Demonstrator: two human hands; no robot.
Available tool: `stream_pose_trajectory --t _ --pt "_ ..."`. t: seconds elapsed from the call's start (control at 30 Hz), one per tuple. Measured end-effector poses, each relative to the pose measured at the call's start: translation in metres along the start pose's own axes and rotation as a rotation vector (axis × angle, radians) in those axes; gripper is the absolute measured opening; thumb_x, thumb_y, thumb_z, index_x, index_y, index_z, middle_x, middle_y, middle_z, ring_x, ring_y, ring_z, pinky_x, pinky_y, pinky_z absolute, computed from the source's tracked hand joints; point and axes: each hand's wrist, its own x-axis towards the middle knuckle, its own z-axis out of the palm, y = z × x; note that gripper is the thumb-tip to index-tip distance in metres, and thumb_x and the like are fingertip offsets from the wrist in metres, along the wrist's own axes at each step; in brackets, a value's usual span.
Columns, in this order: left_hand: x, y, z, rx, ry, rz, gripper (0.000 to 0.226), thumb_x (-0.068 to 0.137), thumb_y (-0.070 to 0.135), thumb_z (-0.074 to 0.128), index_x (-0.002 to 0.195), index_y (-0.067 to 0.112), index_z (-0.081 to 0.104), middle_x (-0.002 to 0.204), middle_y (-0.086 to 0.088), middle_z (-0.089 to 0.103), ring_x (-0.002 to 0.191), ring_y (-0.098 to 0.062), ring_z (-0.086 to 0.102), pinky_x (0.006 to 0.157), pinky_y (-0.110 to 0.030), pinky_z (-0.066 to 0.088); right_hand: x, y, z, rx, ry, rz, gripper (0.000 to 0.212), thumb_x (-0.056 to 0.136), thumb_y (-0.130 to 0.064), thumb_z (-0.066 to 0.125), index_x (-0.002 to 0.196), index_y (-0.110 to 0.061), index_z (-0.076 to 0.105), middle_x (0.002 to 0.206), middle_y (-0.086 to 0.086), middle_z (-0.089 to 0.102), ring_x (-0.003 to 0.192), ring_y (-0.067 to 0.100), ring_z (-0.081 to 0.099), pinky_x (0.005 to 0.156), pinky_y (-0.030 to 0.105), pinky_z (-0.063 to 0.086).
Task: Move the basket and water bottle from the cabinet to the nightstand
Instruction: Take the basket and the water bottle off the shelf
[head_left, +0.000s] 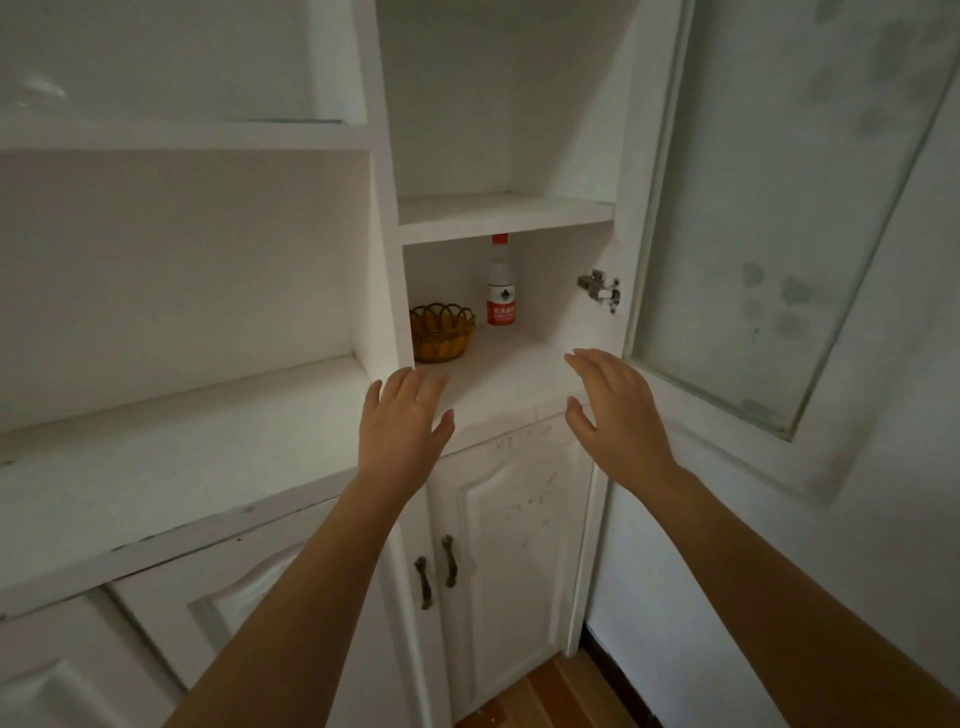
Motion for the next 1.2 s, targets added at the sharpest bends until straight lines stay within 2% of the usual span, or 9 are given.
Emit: stream_pose_trajectory --t 0.27,0.4,0.6,0.9,1.1,1.2 --pt "-0.014 -0.004 0.012 0.037 -0.025 0.014 0.04 0.085 0.025 0.062 0.122 0.013 0.055 0.127 -0.014 0.057 0.124 -0.033 0.047 0.106 -0.053 0.03 -0.004 0.002 0.017 -0.049 -0.083 -0.082 0.045 0.087 -0.024 0.041 0.129 -0.01 0.048 0.132 0.01 0.054 0.126 0.026 0.047 0.108 0.041 0.031" --pt "-0.01 -0.001 0.028 0.074 -0.048 -0.01 0.04 0.083 0.025 0.065 0.121 0.013 0.056 0.125 -0.014 0.059 0.122 -0.033 0.049 0.105 -0.053 0.032 0.011 0.017 0.027 -0.037 -0.085 -0.107 0.049 0.086 -0.032 0.031 0.124 -0.01 0.053 0.126 0.01 0.059 0.12 0.027 0.052 0.104 0.043 0.035" --pt "0.014 0.019 0.053 0.114 -0.05 -0.049 0.041 0.083 0.024 0.065 0.121 0.013 0.055 0.124 -0.013 0.06 0.12 -0.032 0.05 0.103 -0.051 0.037 0.045 0.054 0.044 -0.027 -0.163 -0.193 0.052 0.086 -0.035 0.028 0.125 -0.01 0.051 0.128 0.009 0.058 0.122 0.026 0.051 0.105 0.043 0.036" --pt "0.05 0.053 0.087 0.164 0.032 -0.207 0.04 0.08 0.022 0.067 0.118 0.011 0.057 0.117 -0.013 0.063 0.112 -0.031 0.056 0.096 -0.045 0.043 0.098 0.106 0.061 0.048 -0.243 -0.253 0.041 0.092 -0.026 0.044 0.13 -0.011 0.046 0.134 0.008 0.051 0.127 0.024 0.042 0.107 0.041 0.03" --pt "0.055 0.056 0.099 0.212 -0.009 -0.29 0.042 0.083 0.025 0.065 0.121 0.012 0.055 0.121 -0.012 0.061 0.117 -0.031 0.053 0.098 -0.044 0.041 0.116 0.116 0.078 0.069 -0.274 -0.254 0.042 0.093 -0.026 0.043 0.132 -0.011 0.043 0.138 0.007 0.049 0.129 0.023 0.039 0.106 0.039 0.032" --pt "0.064 0.056 0.104 0.218 -0.03 -0.294 0.042 0.084 0.026 0.063 0.123 0.013 0.053 0.124 -0.011 0.059 0.119 -0.03 0.051 0.1 -0.043 0.039 0.128 0.122 0.086 0.091 -0.258 -0.219 0.04 0.092 -0.025 0.044 0.129 -0.009 0.045 0.134 0.009 0.051 0.126 0.025 0.042 0.101 0.039 0.036"
